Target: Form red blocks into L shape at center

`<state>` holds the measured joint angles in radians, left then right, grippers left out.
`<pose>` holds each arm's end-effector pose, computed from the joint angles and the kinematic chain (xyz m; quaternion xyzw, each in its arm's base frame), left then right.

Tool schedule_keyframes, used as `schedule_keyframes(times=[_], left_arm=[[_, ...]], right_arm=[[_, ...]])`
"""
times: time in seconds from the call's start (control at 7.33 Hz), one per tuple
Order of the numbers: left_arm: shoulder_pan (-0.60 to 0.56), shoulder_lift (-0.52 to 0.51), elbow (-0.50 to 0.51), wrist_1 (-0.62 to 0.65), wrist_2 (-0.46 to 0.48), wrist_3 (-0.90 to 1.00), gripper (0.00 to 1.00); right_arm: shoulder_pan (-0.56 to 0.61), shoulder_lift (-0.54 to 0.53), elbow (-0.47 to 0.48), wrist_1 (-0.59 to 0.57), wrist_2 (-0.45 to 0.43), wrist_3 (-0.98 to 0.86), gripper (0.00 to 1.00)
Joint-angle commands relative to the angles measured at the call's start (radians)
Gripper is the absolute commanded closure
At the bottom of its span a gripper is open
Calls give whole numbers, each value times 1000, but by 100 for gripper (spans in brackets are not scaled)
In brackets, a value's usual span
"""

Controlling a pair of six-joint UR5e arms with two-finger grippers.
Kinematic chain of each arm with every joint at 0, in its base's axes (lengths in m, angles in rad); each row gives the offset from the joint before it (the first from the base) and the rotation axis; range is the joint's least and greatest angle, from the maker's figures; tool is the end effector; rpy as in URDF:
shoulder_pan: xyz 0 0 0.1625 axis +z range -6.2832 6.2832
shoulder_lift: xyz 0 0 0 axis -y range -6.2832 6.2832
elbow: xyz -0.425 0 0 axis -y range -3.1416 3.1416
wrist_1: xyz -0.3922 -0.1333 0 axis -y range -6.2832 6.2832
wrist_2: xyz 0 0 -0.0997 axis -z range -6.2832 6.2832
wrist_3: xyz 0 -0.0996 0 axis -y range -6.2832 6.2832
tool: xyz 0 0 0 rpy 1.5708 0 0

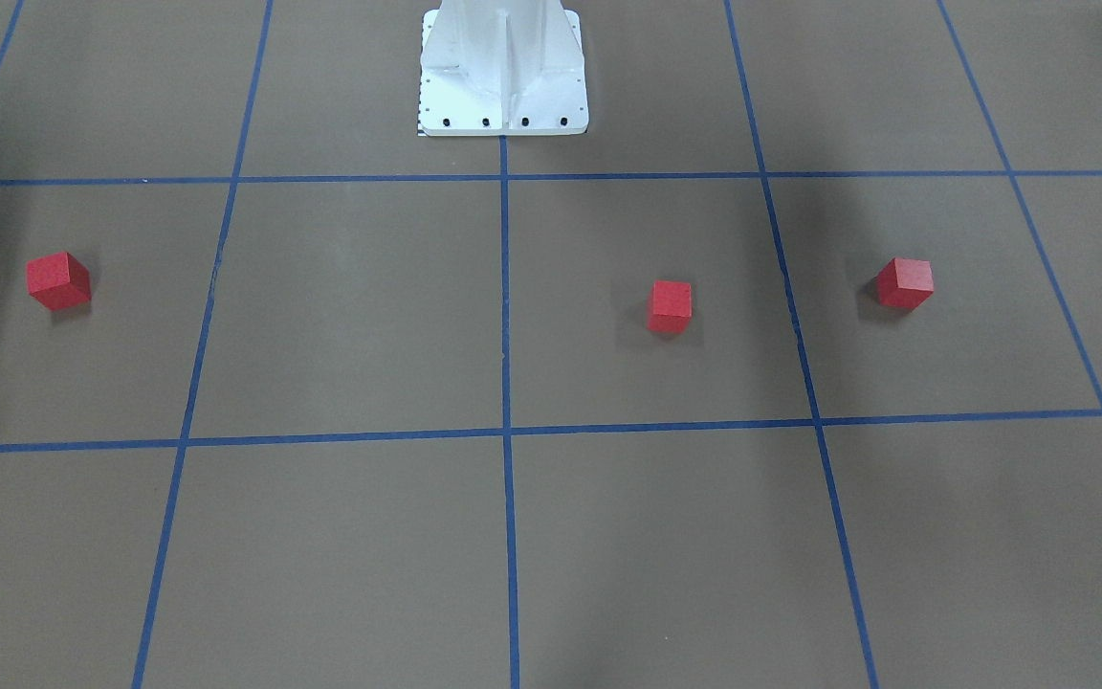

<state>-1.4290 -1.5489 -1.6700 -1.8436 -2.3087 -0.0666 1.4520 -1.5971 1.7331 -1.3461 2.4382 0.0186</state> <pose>0.0051 -0.5050 0.5921 0.1246 0.3701 0.0973 0.9154 -0.0015 -0.4967 0.5593 0.1340 -0.4236 -0.1200 0.8878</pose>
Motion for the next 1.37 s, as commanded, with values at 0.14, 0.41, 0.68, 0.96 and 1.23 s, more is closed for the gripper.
schedule_keyframes(times=[0.14, 0.41, 0.68, 0.96, 1.23], left_arm=[[56, 3, 7, 0, 3, -12, 0], [53, 0, 4, 4, 2, -13, 0], [53, -8, -54, 120, 3, -13, 0], [53, -5, -85, 155, 3, -13, 0], [53, -6, -85, 155, 3, -13, 0]], right_arm=[[-236, -104, 68, 271, -112, 397, 1], [-428, -147, 85, 363, -268, 575, 1], [-527, -204, 123, 383, -329, 622, 2], [-573, -221, 115, 415, -369, 646, 2], [-584, -221, 94, 420, -370, 641, 2]])
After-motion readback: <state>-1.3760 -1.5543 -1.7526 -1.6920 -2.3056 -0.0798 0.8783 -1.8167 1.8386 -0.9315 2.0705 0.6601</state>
